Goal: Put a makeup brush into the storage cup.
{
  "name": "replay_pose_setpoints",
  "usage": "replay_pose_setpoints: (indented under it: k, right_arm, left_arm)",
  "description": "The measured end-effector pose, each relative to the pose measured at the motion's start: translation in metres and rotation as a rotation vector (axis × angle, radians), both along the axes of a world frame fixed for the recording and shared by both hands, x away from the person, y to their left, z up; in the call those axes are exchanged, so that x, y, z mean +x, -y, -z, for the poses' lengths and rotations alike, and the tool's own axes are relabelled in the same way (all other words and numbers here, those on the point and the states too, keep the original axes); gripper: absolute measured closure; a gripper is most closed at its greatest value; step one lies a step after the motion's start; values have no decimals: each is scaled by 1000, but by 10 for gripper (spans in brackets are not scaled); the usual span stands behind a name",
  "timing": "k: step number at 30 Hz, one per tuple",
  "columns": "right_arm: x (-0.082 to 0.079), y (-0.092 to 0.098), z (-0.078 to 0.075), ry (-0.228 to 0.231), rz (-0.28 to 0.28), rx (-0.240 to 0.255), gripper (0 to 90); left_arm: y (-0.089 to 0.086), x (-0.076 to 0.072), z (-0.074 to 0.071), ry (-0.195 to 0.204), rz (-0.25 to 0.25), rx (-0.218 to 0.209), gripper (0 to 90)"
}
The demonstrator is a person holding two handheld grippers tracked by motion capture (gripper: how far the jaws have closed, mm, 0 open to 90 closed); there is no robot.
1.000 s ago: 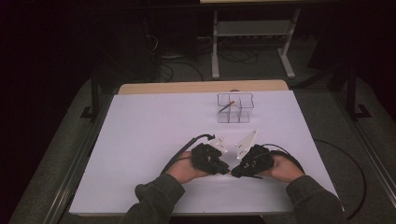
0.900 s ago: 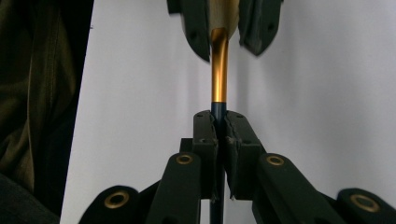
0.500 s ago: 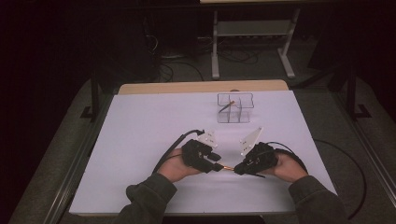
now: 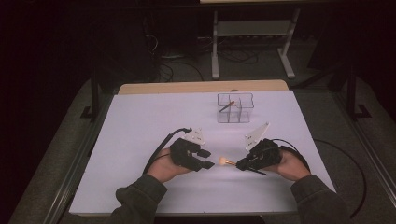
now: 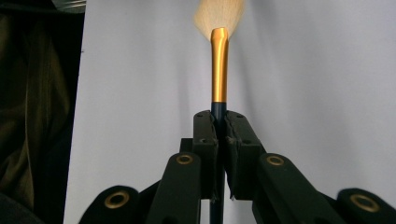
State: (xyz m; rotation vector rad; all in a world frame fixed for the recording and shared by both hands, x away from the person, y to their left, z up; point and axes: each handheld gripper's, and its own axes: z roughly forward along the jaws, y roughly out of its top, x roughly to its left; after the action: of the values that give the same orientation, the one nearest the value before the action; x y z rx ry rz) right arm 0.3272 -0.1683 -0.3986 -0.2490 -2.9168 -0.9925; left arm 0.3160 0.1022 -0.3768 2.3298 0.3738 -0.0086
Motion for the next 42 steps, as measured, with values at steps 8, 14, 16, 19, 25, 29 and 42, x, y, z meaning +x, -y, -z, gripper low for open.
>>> replay_pose_setpoints:
  k: [8, 14, 16, 19, 25, 29, 42]
  right_arm:
    - [1, 0, -6, 12, 15, 11, 830]
    - [2, -1, -8, 18, 15, 28, 830]
    - [1, -1, -9, 20, 18, 30, 830]
    - [0, -3, -10, 25, 14, 34, 830]
    - [-2, -6, -13, 38, 12, 49, 830]
    - [-3, -9, -16, 41, 0, 58, 830]
    - [-6, -23, -26, 65, -24, 75, 830]
  left_arm:
    - [-8, -2, 0, 3, -18, -13, 543]
    - [-7, -2, 0, -4, -17, -19, 527]
    - [-6, -2, 1, -3, -14, -23, 517]
    - [-4, -3, 0, -8, -11, -25, 509]
    - [-3, -3, -4, -11, -5, -39, 491]
    - [-4, -4, -8, -10, -3, -44, 484]
    - [-2, -6, -18, -10, 10, -58, 453]
